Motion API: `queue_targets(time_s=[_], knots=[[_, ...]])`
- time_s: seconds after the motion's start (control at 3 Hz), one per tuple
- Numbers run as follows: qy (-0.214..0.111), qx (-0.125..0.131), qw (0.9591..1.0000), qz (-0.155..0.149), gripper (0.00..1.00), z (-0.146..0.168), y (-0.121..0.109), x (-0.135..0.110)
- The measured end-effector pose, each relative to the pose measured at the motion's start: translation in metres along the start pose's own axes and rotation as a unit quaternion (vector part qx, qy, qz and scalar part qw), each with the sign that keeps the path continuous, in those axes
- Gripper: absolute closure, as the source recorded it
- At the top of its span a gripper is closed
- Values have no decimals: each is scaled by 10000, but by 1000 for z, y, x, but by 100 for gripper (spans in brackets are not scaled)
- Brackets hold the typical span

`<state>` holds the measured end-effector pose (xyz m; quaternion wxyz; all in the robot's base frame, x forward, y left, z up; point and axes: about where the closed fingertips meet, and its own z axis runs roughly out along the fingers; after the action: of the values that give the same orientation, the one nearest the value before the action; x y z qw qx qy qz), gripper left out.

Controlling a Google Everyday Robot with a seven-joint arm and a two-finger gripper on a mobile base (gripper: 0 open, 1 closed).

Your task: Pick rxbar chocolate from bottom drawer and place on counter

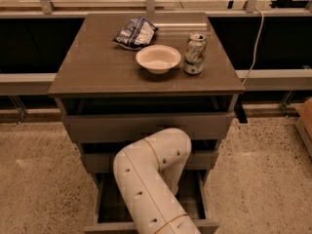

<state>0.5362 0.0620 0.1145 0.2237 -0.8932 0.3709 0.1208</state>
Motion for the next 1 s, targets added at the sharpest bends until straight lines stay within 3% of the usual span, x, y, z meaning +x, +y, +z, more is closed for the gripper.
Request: queue_targets(time_s=[0.33,1.0], knots=[[66,-118,9998,112,18,6,7,5],[66,-118,9998,111,66,-3,4,1]])
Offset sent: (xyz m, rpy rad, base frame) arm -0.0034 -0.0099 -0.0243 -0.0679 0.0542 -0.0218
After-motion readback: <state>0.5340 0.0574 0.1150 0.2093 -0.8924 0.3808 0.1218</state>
